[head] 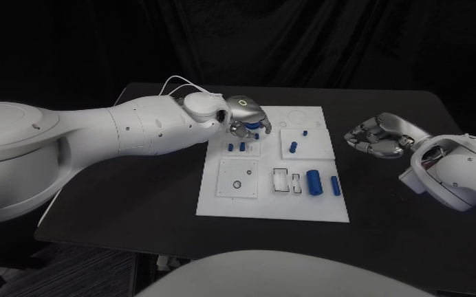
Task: Assemble the parts on the task board
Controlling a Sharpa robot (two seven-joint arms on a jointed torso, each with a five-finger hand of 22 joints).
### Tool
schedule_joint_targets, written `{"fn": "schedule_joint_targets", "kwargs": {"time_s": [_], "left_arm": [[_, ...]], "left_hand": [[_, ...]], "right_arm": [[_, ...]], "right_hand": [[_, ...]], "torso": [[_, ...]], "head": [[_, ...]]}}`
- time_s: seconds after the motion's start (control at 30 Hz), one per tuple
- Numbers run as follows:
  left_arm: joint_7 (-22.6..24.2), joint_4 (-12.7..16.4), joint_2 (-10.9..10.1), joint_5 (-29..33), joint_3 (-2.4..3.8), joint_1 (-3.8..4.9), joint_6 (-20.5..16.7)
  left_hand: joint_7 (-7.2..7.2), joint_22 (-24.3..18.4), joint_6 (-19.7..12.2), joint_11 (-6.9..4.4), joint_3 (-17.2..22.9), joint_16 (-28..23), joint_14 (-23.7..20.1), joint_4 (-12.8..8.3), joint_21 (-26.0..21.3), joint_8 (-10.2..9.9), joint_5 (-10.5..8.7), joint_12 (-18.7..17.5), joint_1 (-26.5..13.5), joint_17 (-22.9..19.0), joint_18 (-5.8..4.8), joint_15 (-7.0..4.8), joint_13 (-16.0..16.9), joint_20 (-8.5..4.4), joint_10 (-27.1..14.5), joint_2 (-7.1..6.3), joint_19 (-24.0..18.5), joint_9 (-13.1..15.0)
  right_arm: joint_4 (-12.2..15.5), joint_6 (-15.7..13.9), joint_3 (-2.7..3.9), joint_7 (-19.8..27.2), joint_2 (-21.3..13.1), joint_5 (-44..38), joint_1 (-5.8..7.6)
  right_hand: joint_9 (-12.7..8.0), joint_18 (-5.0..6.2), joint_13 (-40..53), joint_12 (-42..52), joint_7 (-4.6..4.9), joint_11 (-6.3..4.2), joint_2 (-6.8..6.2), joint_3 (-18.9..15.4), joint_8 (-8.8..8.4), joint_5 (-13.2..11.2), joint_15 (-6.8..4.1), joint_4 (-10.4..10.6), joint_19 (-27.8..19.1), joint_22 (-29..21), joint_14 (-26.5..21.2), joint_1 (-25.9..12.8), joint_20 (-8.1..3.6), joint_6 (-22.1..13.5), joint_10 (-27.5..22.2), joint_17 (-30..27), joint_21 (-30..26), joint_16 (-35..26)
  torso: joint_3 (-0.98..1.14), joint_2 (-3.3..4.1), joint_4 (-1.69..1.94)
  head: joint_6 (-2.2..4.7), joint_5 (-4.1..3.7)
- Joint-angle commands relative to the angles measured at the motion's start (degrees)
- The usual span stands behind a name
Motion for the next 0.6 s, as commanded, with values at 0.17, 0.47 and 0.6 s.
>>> {"fn": "schedule_joint_targets", "kwargs": {"time_s": [0.17, 0.47, 0.6], "left_arm": [[-0.51, -0.53, 0.23, -0.82, 0.07, -0.41, 1.73], [0.08, -1.39, 0.73, -0.82, 0.07, -1.21, 1.78], [0.38, -1.73, 0.98, -0.82, 0.07, -1.51, 1.53]], "left_hand": [[0.77, 8.09, 1.80, 0.11, 0.14, 0.18, 0.08, 0.67, 0.02, 0.57, 0.28, 0.32, -1.17, -0.46, 0.42, 0.06, -0.44, 0.06, 0.78, 0.19, 0.30, -0.71], [1.83, 8.15, 5.11, -0.45, 2.76, 0.35, 0.06, 0.17, -0.04, 1.13, 4.60, 0.32, -0.26, -0.72, 0.42, -0.28, -1.40, -0.06, 2.61, 0.62, 0.41, -1.75], [1.89, 8.22, 5.58, -0.68, 3.60, 0.47, 0.18, 0.16, 0.16, 1.07, 5.02, 0.39, -0.24, -0.59, 0.37, -0.42, -1.67, -0.12, 3.61, 0.77, 0.54, -2.01]], "right_arm": [[0.01, 0.04, 0.04, 0.04, -0.03, 0.00, -0.15], [-0.08, 0.21, 0.04, -0.01, 0.18, 0.00, -0.17], [-0.10, 0.31, 0.04, -0.10, 0.21, 0.00, -0.18]], "right_hand": [[-0.01, 0.79, 2.77, -0.11, 0.11, -0.13, -0.07, 0.34, 0.20, 0.38, 0.16, -0.15, 0.85, 9.63, 3.36, -0.71, 0.12, 0.35, 0.00, 2.93, -0.02, -0.07], [-0.01, 0.79, 2.77, -0.11, 0.11, -0.13, -0.07, 0.34, 0.20, 0.38, 0.16, -0.15, 0.85, 9.63, 3.36, -0.71, 0.12, 0.35, 0.00, 2.93, -0.02, -0.07], [-0.01, 0.79, 2.77, -0.11, 0.11, -0.13, -0.07, 0.34, 0.20, 0.38, 0.16, -0.15, 0.85, 9.63, 3.36, -0.71, 0.12, 0.35, 0.00, 2.93, -0.02, -0.07]], "torso": [[-0.01, 0.03, 0.02], [-0.02, -0.01, 0.01], [0.00, -0.05, 0.07]], "head": [[0.01, 0.00], [0.01, 0.02], [0.01, -0.08]]}}
